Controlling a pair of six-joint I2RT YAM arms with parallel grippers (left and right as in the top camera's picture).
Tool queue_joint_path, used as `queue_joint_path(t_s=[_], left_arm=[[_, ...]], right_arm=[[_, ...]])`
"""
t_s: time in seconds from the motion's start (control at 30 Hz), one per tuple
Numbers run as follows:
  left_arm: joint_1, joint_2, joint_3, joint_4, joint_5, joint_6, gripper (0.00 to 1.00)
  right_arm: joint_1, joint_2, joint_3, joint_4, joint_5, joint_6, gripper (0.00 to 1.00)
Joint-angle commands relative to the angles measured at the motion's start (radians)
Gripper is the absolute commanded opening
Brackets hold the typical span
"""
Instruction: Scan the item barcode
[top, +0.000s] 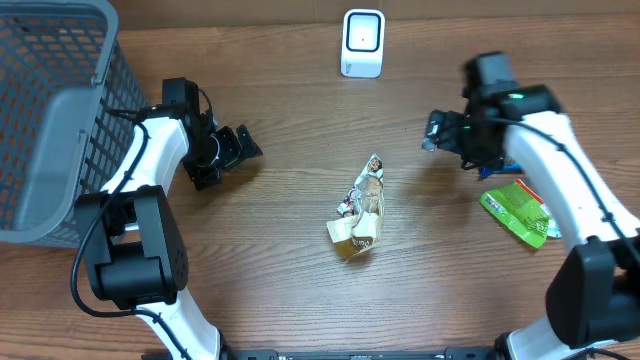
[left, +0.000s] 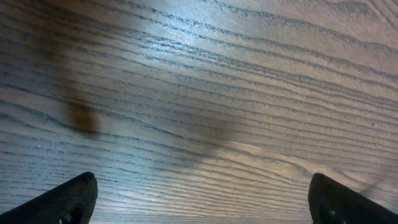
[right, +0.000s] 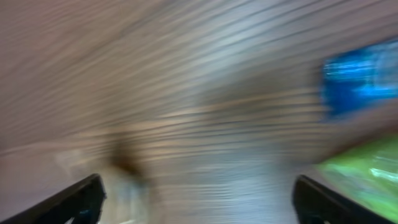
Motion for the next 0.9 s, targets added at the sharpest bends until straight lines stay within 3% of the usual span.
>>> queue_joint_path(t_s=[0.0,0.17,0.5,0.87], left_arm=[[-0.002,0.0,0.014,0.002,-0.005,0.002,1.0],[-0.002,0.0,0.014,0.002,-0.006,0.001,0.99],[-0.002,0.0,0.014,0.002,-0.005,0.001,1.0],[-0.002,0.0,0.014,0.002,-0.005,0.002,1.0]], right_arm=[[-0.044,-0.016,-0.108,0.042,-0.551,-0.139,0.92],[0.001,-0.016,-0.252,0.15,-0.589,-0.126,0.95],[0.13,-0.015,-0.487,0.54,-0.504,0.125,0.94],[0.283,-0.015,-0.527,0.598,-0.222,0.149,0.89]])
